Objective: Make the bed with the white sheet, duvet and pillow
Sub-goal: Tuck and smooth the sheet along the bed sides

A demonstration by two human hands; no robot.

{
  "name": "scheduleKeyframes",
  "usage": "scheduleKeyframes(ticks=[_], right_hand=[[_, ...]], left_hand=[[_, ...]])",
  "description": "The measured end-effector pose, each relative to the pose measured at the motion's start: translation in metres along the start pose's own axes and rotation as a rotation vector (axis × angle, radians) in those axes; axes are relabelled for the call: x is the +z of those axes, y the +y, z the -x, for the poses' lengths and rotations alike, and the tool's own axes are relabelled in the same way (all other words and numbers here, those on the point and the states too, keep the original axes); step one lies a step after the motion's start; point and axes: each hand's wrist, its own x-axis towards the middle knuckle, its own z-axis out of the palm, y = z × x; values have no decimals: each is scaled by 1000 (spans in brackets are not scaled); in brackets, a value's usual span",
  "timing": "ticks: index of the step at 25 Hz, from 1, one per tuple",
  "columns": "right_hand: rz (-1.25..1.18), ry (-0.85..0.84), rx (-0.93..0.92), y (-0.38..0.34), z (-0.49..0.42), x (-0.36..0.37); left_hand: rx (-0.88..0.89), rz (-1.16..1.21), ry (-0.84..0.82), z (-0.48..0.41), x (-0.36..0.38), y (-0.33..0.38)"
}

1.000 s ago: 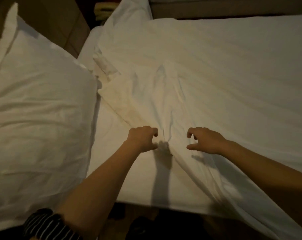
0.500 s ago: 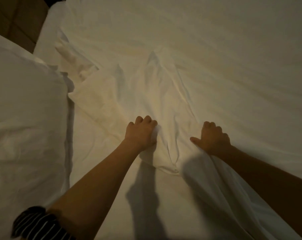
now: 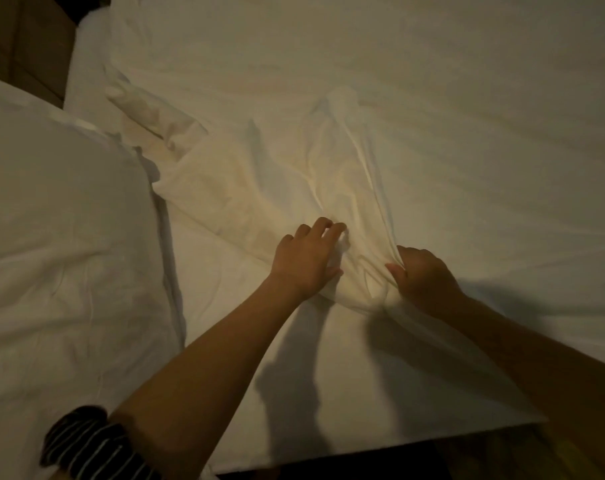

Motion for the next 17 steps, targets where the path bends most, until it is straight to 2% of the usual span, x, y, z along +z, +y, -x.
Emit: scheduleKeyframes(ticks=[4, 6, 12, 14, 17], right_hand=[[22, -109, 84, -29, 29, -3], [46, -124, 97, -40, 48, 2], [-2, -108, 41, -50, 102, 21], [-56, -137, 2, -47, 114, 29], [-66, -218, -77, -48, 146, 39]], left_hand=[[209, -62, 118, 20, -9, 9], [334, -186, 133, 23, -7, 15], [560, -622, -23, 45, -1, 28], [507, -639, -58, 69, 2, 25], [321, -592, -173, 123, 11, 30]])
